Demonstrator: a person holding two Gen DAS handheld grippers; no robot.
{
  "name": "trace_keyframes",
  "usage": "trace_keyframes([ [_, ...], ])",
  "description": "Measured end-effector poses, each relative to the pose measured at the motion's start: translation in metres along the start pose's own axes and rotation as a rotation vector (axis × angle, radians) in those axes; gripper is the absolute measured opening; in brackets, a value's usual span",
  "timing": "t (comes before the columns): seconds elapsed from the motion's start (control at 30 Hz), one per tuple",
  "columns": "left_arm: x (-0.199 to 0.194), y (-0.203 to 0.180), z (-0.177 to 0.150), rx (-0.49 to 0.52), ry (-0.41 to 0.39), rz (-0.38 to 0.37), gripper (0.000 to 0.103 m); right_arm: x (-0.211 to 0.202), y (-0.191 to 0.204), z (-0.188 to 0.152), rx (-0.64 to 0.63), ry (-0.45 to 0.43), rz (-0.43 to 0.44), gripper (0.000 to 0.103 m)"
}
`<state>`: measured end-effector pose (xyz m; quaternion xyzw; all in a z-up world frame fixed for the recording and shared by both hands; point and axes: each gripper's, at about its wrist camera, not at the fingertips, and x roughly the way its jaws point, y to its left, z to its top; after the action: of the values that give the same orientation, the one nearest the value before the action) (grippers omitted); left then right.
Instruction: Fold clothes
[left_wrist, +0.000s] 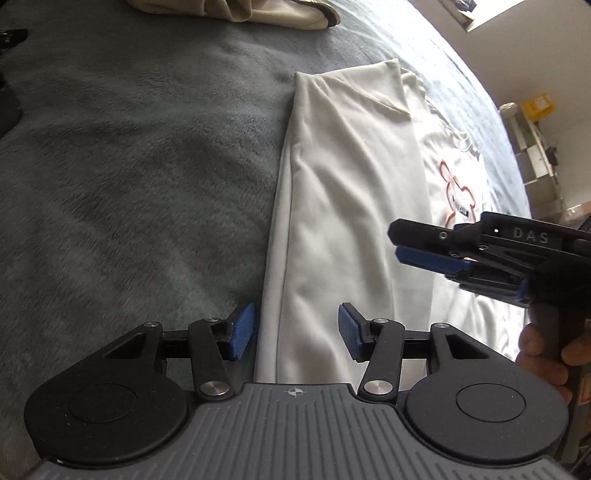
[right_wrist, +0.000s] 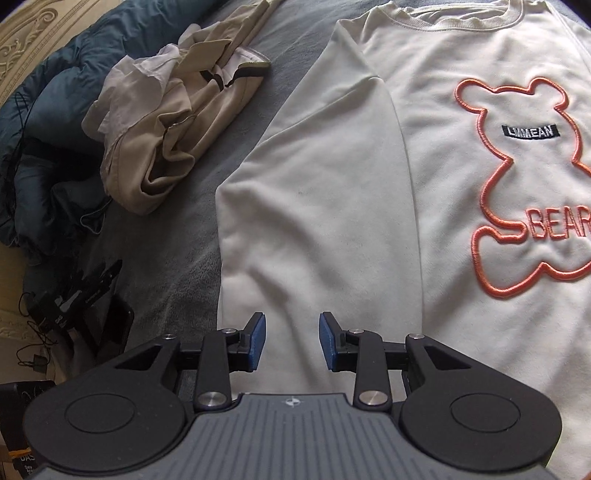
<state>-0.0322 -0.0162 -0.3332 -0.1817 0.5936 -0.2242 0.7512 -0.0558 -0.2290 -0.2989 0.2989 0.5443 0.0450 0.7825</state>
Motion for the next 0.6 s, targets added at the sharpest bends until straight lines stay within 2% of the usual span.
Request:
trace_keyframes([
  [0.3,0.003,0.008,-0.013,-0.048,0.073,-0.094,0.049,0.012,0.013,0.011,-0.024,-0.003,-0.013,0.039],
  [0.47,0.003,0.004,-0.020,-0.068,0.093,-0.079,0.048,0.022,0.026,0.028,-0.092,0.005,-0.003,0.043],
  [0.6,0.000,-0.001,-0.028,-0.084,0.088,-0.036,0.038,0.037,0.045,0.048,-0.177,0.004,-0.005,0.050],
])
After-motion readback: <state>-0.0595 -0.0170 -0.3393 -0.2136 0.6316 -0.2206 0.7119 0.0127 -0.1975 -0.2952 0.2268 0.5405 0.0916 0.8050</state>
